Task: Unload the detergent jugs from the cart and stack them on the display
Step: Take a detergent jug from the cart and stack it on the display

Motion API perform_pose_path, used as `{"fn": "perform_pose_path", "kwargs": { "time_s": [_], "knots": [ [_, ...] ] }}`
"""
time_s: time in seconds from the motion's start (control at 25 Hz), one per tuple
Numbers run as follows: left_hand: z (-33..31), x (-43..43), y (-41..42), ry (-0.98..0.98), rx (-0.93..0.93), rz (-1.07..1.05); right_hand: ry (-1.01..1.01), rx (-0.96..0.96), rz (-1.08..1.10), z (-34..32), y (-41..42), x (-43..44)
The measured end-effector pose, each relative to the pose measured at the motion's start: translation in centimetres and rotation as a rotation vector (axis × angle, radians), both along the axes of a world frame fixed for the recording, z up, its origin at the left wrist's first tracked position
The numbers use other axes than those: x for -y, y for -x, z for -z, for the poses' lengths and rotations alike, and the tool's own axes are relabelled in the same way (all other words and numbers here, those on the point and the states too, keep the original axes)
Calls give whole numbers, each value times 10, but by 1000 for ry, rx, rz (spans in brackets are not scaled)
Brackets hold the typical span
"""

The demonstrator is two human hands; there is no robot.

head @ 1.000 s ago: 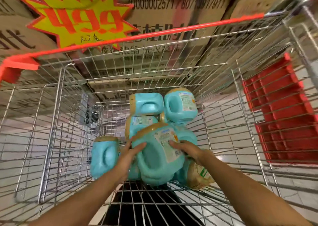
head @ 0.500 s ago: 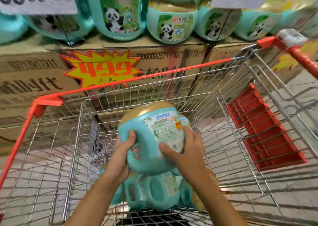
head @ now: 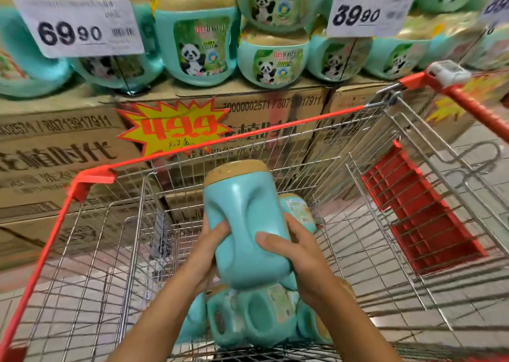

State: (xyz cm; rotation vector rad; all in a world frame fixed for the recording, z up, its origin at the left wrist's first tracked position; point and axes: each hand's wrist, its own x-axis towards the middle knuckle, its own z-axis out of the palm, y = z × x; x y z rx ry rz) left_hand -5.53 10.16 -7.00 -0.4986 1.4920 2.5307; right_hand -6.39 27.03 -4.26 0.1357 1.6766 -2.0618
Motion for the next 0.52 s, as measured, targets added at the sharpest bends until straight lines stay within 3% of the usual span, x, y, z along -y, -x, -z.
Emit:
{"fn": "perform_pose_path", "kwargs": {
  "time_s": [0.08,0.2,0.4,0.52],
  "knots": [
    [0,-9,-5,-160,84,-32,-55,-3,-27,-2,-3,2],
    [6,-15,-8,-182,45,-143,-191,-49,-36,-16,-3,3],
    [2,-18,-8,29,-90,-259,-554,-475,-105,-40,-12,19],
    [4,-15,-16,73,-62,-278,-668,-589,58,-37,-8,18]
  ]
}}
